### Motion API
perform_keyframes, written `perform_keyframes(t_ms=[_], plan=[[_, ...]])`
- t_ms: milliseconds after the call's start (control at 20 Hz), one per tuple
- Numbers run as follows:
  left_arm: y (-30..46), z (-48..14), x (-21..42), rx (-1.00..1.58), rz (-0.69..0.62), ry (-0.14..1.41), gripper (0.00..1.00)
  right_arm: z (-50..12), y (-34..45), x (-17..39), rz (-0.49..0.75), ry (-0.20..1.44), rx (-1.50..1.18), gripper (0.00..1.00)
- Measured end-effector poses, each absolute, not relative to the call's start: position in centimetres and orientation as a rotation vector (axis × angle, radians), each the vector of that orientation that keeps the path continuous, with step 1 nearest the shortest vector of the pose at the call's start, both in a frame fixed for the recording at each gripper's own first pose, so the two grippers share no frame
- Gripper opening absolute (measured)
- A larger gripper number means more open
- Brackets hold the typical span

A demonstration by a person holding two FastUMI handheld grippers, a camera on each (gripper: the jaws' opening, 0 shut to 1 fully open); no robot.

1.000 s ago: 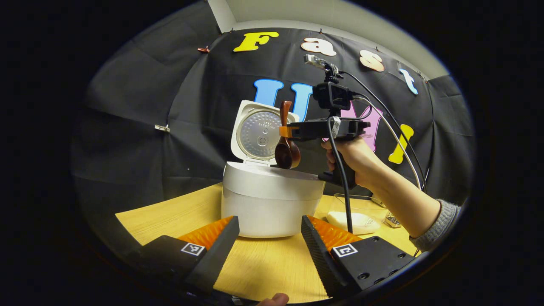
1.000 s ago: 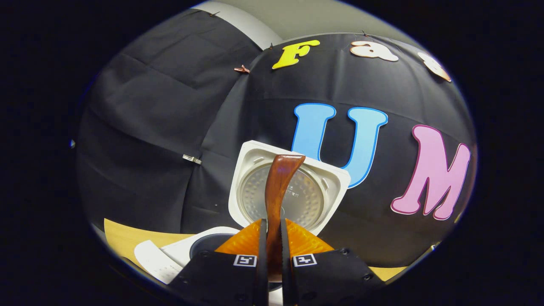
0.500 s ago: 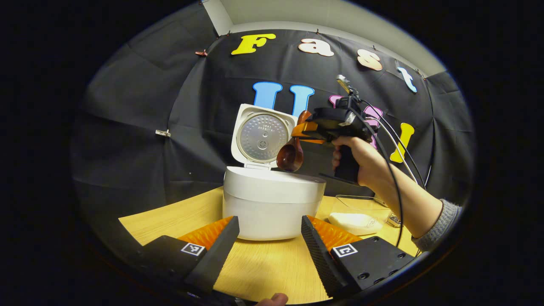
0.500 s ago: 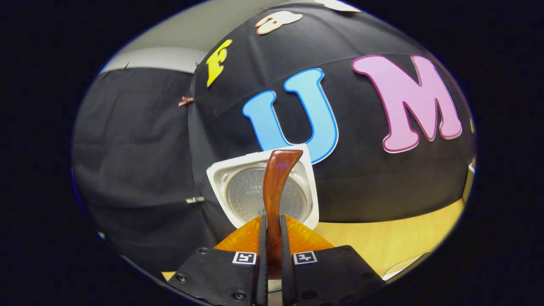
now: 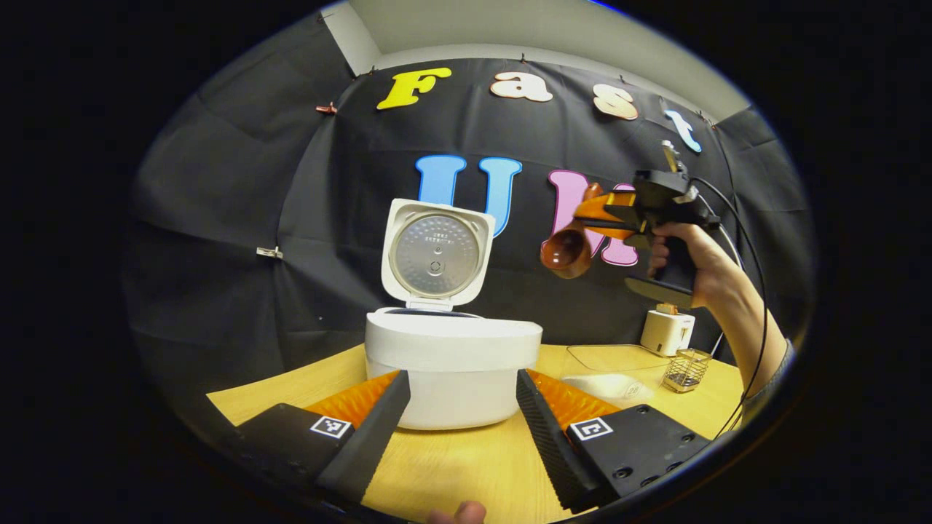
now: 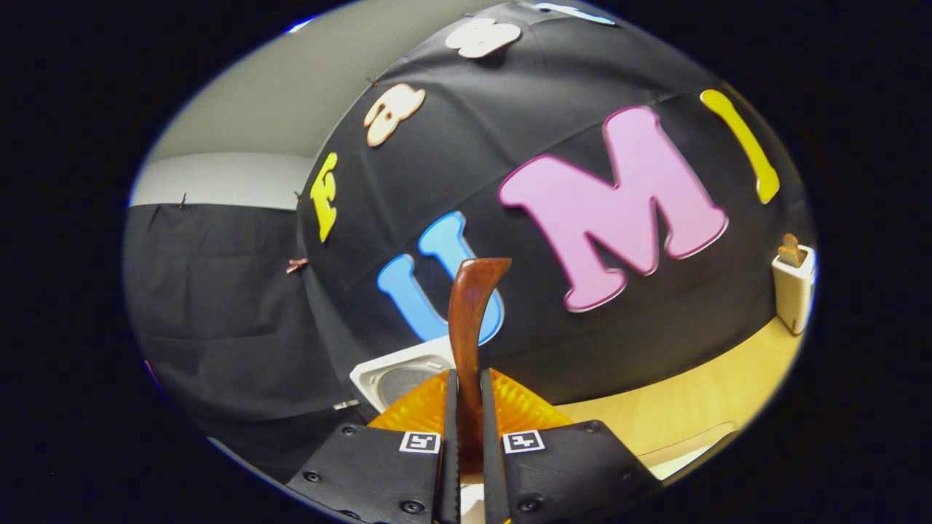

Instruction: Close the left gripper, press the button to open the rice cooker; take a wooden spoon from the chopstick holder with the right hand, scoop a spoonful of rice and pour it into the rice cooker, then put the wooden spoon back into the chopstick holder.

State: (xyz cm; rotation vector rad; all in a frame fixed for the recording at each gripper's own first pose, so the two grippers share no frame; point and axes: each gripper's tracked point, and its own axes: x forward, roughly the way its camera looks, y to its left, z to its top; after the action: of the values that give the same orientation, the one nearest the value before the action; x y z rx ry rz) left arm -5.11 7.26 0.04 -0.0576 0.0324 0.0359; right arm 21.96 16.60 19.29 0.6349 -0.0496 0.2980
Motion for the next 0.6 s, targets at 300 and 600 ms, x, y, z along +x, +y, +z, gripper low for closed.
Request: perform_keyframes(t_ms=[300, 600], plan=[[5.1, 0.1, -4.1, -0.074, -0.002, 0.041, 0.94, 14.2, 2.5, 18.1, 0.117, -0.034, 0.582, 0.17], [3.6, -0.3, -3.2, -0.087, -0.017, 0.054, 0.94, 6.1, -8.8, 14.8, -0.067, 0.026, 0.544, 0.17]])
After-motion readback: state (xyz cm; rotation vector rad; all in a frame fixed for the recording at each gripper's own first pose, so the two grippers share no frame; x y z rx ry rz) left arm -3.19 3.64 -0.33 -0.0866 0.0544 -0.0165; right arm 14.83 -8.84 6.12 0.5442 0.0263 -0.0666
